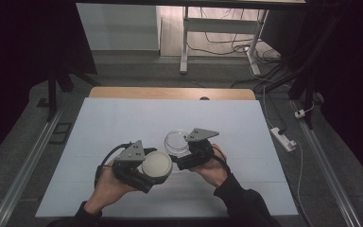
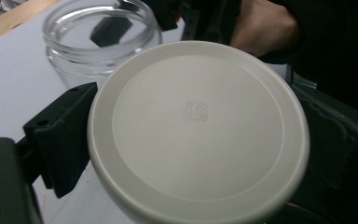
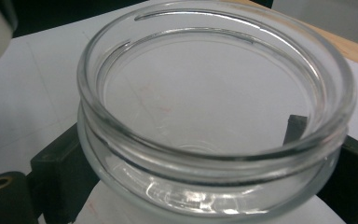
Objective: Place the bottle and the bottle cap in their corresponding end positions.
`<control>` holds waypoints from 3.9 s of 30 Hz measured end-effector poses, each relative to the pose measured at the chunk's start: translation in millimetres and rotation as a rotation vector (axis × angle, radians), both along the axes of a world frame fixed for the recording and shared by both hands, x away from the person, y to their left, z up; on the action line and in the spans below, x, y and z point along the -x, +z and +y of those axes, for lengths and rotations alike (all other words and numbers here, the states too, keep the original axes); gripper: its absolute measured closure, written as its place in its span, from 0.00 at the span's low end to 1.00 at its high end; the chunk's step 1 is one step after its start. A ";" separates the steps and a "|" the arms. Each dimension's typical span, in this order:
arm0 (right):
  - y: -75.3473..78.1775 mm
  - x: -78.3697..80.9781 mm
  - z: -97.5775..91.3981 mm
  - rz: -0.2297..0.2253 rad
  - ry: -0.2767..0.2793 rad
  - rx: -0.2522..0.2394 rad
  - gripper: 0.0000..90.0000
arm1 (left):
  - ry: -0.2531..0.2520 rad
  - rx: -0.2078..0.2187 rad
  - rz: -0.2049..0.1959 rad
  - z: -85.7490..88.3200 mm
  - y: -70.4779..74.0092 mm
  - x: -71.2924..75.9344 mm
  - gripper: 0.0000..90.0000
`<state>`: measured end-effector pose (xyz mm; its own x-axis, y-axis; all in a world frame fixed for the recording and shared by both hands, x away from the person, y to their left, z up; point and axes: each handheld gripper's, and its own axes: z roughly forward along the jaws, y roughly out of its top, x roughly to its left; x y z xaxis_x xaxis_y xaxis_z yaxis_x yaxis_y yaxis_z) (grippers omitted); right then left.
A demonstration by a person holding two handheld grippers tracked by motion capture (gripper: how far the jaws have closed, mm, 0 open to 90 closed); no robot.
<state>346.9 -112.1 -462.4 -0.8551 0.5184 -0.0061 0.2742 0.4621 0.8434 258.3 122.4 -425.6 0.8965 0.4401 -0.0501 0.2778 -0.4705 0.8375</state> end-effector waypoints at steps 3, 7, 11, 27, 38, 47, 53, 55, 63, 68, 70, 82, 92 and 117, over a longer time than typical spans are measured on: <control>-0.5 -4.9 0.2 -0.002 -0.009 0.004 0.07 | -0.007 -0.002 0.001 -2.1 -4.1 -0.1 0.09; -1.7 -12.2 -0.5 0.000 -0.024 0.009 0.07 | -0.015 -0.001 0.002 -3.7 -9.2 -1.1 0.09; -2.5 -17.3 -0.9 -0.002 -0.033 0.008 0.07 | -0.019 0.000 0.006 -4.7 -13.3 -2.5 0.09; -2.6 -39.5 3.9 -0.009 -0.056 0.011 0.07 | -0.030 -0.001 0.020 -11.7 -36.3 -10.6 0.09; -3.2 -54.6 12.4 -0.013 -0.062 0.010 0.07 | -0.018 -0.016 0.033 -18.5 -56.6 -20.4 0.09; -7.7 -68.0 19.9 -0.018 -0.072 0.027 0.07 | -0.001 -0.028 0.041 -24.7 -70.3 -28.6 0.09; -11.2 -76.1 22.3 -0.020 -0.084 0.034 0.07 | 0.009 -0.031 0.046 -27.9 -76.3 -33.8 0.09; -11.7 -79.1 22.2 -0.019 -0.091 0.031 0.07 | 0.014 -0.027 0.049 -28.8 -78.6 -35.9 0.09; -13.8 -89.9 24.4 -0.020 -0.103 0.027 0.07 | 0.031 -0.029 0.074 -32.9 -89.2 -46.4 0.09; -16.4 -98.2 26.1 -0.016 -0.111 0.024 0.07 | 0.040 -0.051 0.073 -37.3 -95.2 -51.0 0.09; -17.7 -100.9 26.5 -0.015 -0.112 0.023 0.07 | 0.041 -0.061 0.071 -39.3 -97.3 -52.6 0.09; -23.5 -113.6 30.4 -0.017 -0.122 0.027 0.07 | 0.050 -0.098 0.083 -48.1 -109.7 -63.0 0.09; -28.8 -119.5 34.2 -0.017 -0.125 0.032 0.07 | 0.051 -0.132 0.086 -53.6 -114.7 -63.6 0.09; -41.8 -121.7 36.2 0.007 -0.104 0.068 0.07 | 0.024 -0.249 0.114 -60.6 -117.7 -68.2 0.05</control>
<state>468.6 -75.9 -504.1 -0.7970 0.6028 -0.0381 0.3297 0.4871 0.8087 326.5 61.9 -543.3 0.8803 0.4729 -0.0381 0.3777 -0.6501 0.6594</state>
